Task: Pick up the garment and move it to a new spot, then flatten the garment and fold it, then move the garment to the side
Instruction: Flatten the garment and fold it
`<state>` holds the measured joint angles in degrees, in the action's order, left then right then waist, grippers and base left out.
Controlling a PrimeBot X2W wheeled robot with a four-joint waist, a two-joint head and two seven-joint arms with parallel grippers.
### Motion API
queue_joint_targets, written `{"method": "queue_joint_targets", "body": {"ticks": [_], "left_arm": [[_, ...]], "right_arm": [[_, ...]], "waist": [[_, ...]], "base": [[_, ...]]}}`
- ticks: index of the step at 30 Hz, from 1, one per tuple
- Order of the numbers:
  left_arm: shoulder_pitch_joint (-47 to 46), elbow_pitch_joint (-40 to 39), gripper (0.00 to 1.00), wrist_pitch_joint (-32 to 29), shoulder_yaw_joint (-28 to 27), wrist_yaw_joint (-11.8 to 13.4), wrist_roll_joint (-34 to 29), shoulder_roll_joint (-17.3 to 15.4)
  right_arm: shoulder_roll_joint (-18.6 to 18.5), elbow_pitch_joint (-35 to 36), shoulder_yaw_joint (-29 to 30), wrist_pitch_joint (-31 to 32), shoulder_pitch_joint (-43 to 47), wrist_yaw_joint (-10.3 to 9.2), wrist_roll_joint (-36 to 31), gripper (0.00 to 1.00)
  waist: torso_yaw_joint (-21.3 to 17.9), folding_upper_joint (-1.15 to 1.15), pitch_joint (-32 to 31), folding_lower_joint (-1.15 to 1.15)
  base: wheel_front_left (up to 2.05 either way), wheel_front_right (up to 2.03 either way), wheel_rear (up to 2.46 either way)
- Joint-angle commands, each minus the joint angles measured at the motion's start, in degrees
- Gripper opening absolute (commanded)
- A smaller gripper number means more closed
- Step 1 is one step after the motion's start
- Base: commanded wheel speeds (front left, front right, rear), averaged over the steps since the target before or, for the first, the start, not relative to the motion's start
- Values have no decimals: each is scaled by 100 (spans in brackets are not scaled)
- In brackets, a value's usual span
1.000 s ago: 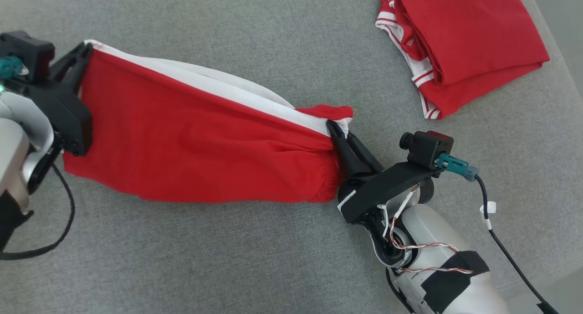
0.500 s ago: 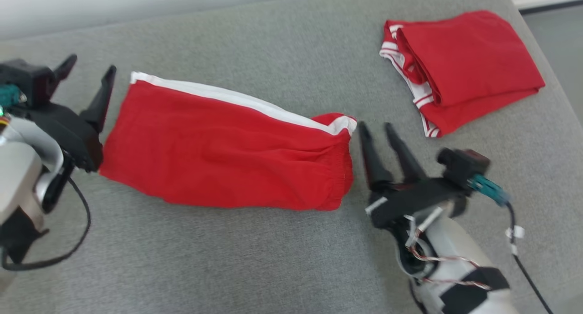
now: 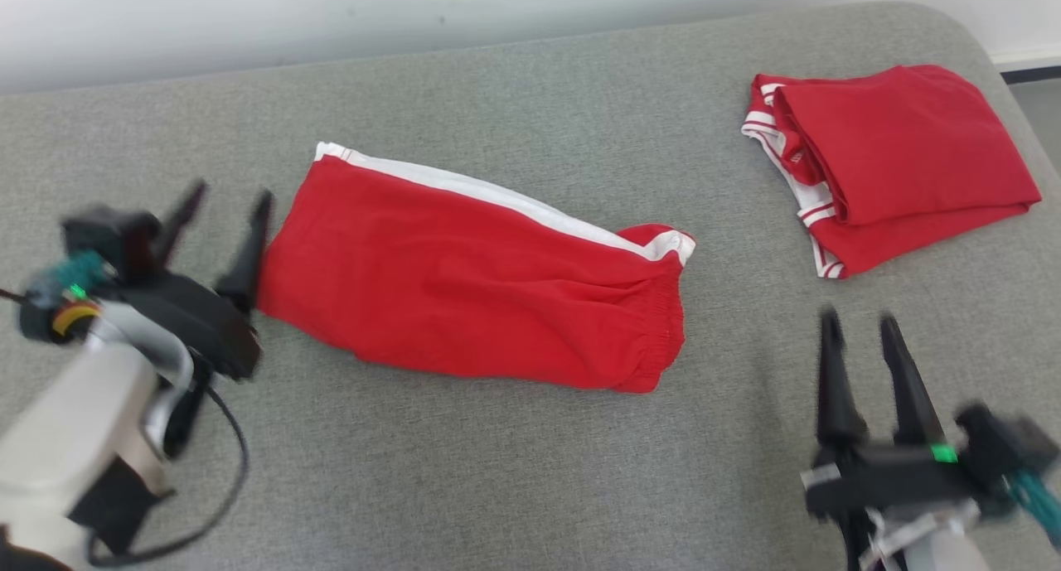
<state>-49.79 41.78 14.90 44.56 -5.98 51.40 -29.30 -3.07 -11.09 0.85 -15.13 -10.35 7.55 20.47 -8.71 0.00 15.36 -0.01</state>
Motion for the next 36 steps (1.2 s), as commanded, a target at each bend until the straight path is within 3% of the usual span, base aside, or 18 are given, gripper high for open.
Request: {"method": "queue_joint_targets", "body": {"ticks": [1,10,21,22,23,25,29,36], "left_arm": [[157,39,100,25,-47,-5,-76,75],[421,880,100,22,-254,-121,-39,446],[335,1513,100,-626,219,-151,318,797],[332,1456,47,-690,315,-153,405,788],[332,1456,47,-690,315,-153,405,788],[309,1452,0,-671,402,-153,408,759],[293,1589,0,-432,460,-141,459,724],[621,1674,0,-130,425,-143,695,979]], "right_arm": [[19,75,34,-6,193,-17,43,100],[18,340,-81,-8,527,-17,161,100],[20,332,-133,-9,507,-17,159,100],[17,318,-126,-8,502,-17,140,100],[17,318,-126,-8,502,-17,140,100],[20,316,-141,-8,486,-17,123,100],[18,260,-185,-8,514,-17,110,100],[19,80,-204,-8,729,-17,72,100]], "waist": [[41,0,2,1],[-229,0,106,1],[-338,0,103,1],[-328,0,75,1],[-328,0,75,1],[-313,0,29,1],[-273,0,-148,1],[-9,0,-673,1]], "base": [[0,0,0],[0,0,0],[0,0,0],[0,0,0],[0,0,0],[0,0,0],[0,0,0],[0,0,0]]}}
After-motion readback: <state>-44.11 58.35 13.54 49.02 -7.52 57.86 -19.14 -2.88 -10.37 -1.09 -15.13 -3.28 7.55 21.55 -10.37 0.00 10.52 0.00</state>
